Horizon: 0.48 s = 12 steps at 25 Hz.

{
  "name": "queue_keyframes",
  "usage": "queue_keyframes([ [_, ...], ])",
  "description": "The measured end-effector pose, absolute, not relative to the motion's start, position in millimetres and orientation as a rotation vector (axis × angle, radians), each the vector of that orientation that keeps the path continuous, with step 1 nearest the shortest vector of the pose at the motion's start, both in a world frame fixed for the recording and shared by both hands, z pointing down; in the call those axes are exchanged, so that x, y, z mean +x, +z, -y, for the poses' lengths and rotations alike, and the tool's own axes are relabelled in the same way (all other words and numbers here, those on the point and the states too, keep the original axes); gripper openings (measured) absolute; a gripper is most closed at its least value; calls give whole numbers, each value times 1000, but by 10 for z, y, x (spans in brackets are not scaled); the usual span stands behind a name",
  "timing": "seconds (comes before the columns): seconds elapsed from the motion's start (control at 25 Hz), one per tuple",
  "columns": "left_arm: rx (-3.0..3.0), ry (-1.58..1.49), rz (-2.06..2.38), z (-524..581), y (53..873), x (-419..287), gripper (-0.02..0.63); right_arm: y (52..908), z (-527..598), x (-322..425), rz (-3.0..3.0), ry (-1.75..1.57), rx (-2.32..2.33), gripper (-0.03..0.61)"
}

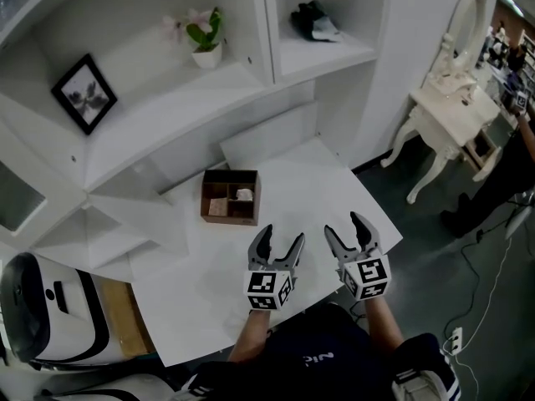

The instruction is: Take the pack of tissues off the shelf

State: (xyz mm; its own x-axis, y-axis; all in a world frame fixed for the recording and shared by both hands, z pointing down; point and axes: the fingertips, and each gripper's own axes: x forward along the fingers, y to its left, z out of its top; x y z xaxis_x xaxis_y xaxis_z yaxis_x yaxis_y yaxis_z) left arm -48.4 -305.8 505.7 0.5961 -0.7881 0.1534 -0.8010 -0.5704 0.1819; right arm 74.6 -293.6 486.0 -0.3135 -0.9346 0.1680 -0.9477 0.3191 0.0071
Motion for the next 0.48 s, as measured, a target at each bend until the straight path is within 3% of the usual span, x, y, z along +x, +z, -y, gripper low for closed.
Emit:
queue_keyframes([
  [0.48,2566,65,1381,3338,4774,-315,336,3109,3629,1066,2596,-196,1811,278],
])
